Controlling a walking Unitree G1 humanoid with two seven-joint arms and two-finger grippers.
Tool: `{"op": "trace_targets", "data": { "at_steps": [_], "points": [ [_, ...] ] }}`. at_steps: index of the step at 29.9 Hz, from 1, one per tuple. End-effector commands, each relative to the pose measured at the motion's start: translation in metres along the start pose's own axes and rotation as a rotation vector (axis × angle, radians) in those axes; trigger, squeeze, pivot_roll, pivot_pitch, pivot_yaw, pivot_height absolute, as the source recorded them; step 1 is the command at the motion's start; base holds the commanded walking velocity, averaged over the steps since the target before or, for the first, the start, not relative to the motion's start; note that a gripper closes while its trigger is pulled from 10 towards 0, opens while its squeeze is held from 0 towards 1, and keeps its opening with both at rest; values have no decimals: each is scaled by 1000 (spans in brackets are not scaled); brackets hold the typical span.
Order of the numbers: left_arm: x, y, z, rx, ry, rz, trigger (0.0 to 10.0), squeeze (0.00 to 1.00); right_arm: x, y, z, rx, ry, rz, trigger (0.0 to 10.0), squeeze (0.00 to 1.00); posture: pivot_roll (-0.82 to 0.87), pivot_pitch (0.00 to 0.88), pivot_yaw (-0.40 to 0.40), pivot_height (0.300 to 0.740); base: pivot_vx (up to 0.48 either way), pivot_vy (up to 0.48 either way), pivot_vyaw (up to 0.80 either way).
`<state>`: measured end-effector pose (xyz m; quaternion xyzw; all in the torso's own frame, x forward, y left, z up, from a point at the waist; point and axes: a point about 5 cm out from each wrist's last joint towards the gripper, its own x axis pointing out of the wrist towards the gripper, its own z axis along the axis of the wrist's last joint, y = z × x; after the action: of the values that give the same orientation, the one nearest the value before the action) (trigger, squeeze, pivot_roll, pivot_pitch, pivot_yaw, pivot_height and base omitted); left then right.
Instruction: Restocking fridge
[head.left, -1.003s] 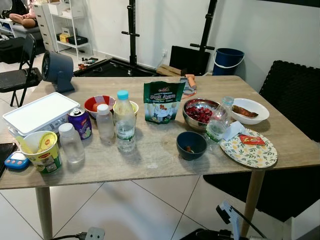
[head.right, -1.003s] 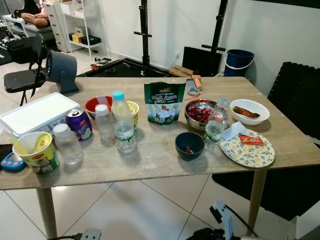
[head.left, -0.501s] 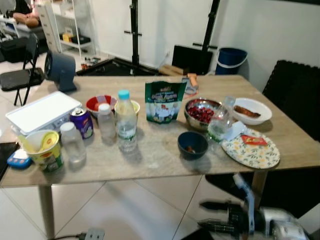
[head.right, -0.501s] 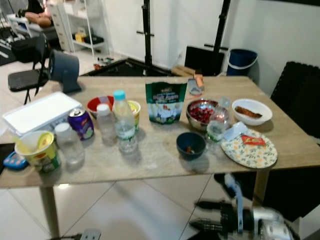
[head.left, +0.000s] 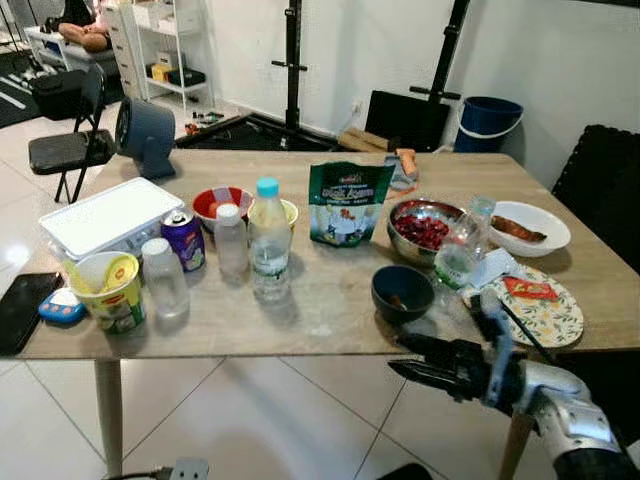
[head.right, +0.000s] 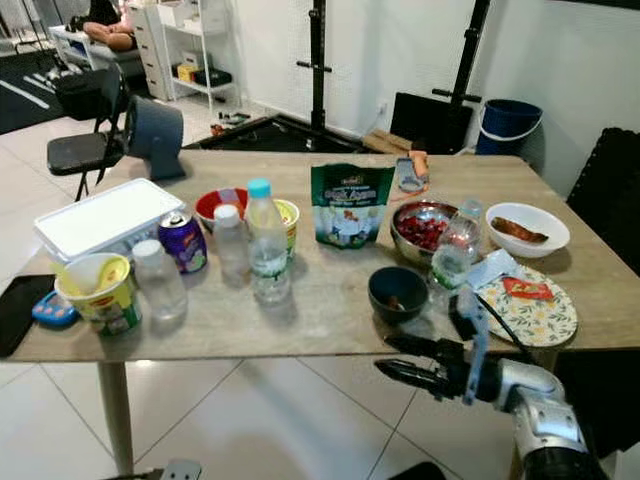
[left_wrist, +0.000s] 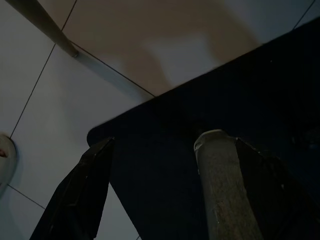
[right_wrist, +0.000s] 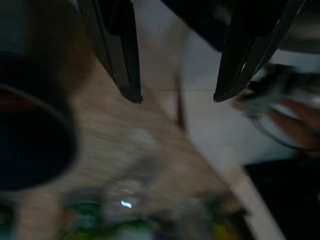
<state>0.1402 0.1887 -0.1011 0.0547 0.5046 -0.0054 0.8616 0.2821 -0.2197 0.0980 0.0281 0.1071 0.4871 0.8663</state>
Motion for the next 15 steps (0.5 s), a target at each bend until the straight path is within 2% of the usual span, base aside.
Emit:
{"op": "trace_targets", "data": {
  "at_steps": [1, 3, 4, 6, 10, 11, 15],
  "points": [
    [-1, 6, -5, 7, 21, 14, 10000, 0, 0, -3, -4, -26, 51, -40, 10000, 0, -45, 7, -15, 740, 0, 0, 0],
    [-1, 7, -6, 7, 22, 16, 10000, 0, -1, -7, -9, -69, 131, -96, 10000, 0, -42, 8, -15, 740, 0, 0, 0],
    [-1, 7, -6, 7, 22, 16, 10000, 0, -1, -7, -9, -69, 131, -96, 10000, 0, -42, 8, -15, 740, 0, 0, 0],
    [-2, 8, -7, 7, 24, 17, 10000, 0, -2, -15, -7, -89, 163, -185, 10000, 0, -42, 8, -15, 740, 0, 0, 0],
    [-2, 8, -7, 6, 25, 17, 10000, 0, -4, -21, -5, -109, 174, -245, 10000, 0, -42, 9, -15, 740, 0, 0, 0],
    [-2, 8, -7, 7, 25, 16, 10000, 0, -4, -25, -3, -147, 188, -280, 10000, 0, -42, 10, -16, 740, 0, 0, 0],
    [-2, 8, -7, 7, 25, 15, 10000, 0, -4, -33, 1, -189, 181, -366, 10000, 0, -44, 11, -17, 740, 0, 0, 0]
  ]
}}
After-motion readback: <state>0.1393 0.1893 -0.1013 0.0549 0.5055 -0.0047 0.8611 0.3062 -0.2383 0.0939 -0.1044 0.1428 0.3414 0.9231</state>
